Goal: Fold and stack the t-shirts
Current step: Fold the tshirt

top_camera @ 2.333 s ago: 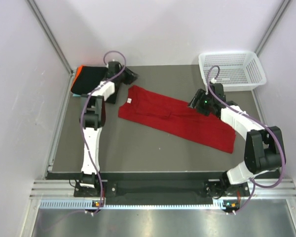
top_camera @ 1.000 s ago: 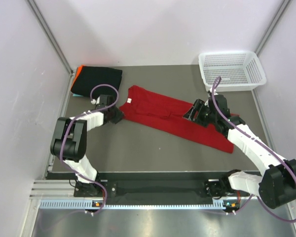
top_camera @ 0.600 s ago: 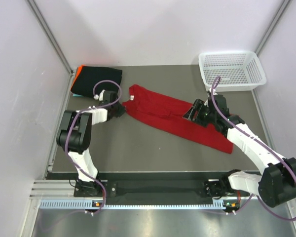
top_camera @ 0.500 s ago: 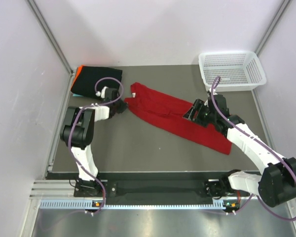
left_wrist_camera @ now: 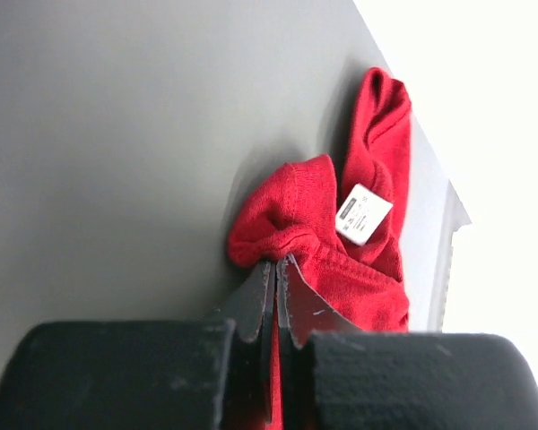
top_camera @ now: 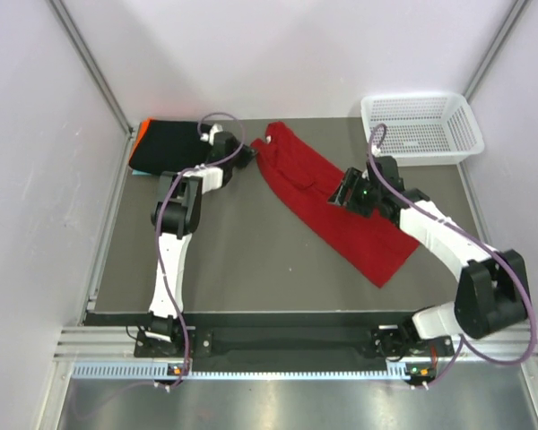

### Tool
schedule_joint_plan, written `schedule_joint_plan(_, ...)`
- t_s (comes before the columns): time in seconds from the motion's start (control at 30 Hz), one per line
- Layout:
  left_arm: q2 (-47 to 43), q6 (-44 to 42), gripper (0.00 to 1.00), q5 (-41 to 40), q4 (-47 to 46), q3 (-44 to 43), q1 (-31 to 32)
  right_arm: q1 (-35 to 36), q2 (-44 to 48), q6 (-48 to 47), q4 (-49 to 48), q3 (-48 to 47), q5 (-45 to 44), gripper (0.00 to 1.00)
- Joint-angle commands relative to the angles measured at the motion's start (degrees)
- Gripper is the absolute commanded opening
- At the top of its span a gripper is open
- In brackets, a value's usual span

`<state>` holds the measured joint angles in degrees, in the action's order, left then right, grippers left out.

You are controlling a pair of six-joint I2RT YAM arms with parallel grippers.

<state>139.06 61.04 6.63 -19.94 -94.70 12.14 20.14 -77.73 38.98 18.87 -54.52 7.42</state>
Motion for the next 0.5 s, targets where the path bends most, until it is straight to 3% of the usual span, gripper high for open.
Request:
schedule_joint_plan(0.0, 6.29, -2.24, 0.0, 0.49, 5.08, -8.54, 1.83, 0.86, -3.2, -1.63, -2.35, -4.88, -0.48, 0.61)
schedule_joint_plan(0.2, 4.03, -4.08, 0.0, -4.59, 9.21, -7.97, 1.48, 0.86, -8.04, -1.8, -3.4, -6.39, 1.19, 0.61)
schedule_joint_plan(0.47, -1.06, -4.69, 0.0, -9.96, 14.32, -3.14, -0.89, 0.78, -6.03, -1.98, -4.28, -3.66, 0.49, 0.61)
